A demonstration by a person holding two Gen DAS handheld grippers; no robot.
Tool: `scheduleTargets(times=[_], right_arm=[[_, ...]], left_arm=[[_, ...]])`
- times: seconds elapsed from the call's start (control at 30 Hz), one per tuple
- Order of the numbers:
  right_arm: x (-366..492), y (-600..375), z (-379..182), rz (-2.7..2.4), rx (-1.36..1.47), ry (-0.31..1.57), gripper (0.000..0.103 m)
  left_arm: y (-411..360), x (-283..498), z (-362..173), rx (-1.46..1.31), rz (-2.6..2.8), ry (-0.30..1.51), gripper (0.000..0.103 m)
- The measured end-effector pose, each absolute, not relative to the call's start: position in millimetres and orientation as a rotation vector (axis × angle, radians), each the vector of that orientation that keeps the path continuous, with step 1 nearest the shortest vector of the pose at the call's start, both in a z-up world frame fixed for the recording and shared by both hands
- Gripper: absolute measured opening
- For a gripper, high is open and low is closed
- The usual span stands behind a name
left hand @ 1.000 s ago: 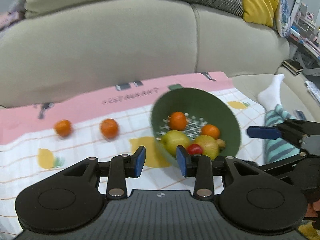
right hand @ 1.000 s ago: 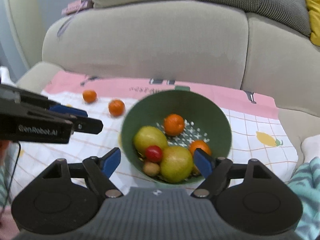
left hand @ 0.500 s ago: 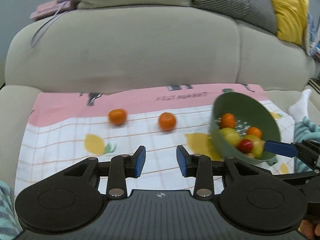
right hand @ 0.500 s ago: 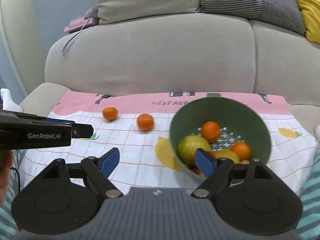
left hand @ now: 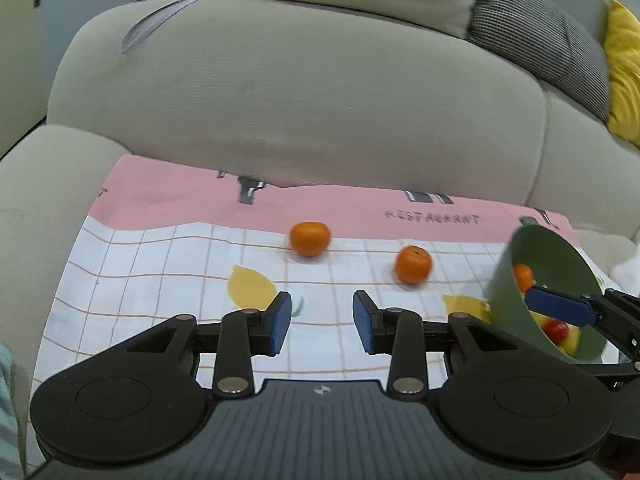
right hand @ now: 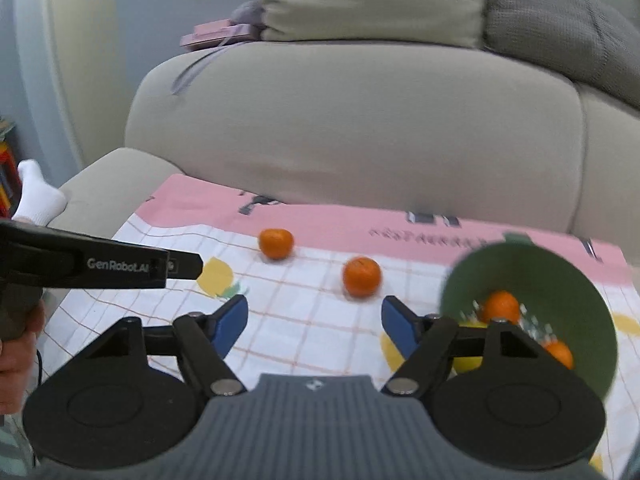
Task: Organize fruits
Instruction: 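Withdraw both tools from the colander toward the two remaining mandarins, then grasp a mandarin with the left tool while the right tool grasps the other mandarin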
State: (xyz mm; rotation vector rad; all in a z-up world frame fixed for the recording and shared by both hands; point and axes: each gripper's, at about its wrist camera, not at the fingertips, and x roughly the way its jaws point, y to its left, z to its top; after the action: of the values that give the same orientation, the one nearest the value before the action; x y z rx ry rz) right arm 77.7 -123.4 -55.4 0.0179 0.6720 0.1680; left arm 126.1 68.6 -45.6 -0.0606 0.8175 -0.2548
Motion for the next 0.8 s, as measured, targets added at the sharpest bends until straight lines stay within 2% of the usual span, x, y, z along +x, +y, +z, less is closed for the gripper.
scheduleTargets(times=[0.23,0.5,0.63,0.77,0.8], right_arm=[[116.2,-101.8,-74.0,0.195,-0.043,0.679,0.053],[152.7,-98.8,-107.1,0.069,-0.143,0.675,0.052],[168.4,-100.1,-124.0,0.029,-0.188,0.681,0.052],[182.6,-103.4,-137.2,0.011,-0.19,0.697,0.052],[186.2,-104.4,-140.3,0.007,-0.188,0.702,0.052]], left_arm=[[74.2,157.4,-66.7,-0.092,-0.249,0.835,0.042],[55.7,186.4,-93.4,-0.066,-0.285,0.835,0.043],[46.6,201.3,-104.3,-0.046,-0.271,0.825,0.051],[40.1,217.1,-115.5,-0.027,-0.27,0.819,0.053],[38.5,220.4,-118.2,-0.018,-0.267,0.816,0.055]])
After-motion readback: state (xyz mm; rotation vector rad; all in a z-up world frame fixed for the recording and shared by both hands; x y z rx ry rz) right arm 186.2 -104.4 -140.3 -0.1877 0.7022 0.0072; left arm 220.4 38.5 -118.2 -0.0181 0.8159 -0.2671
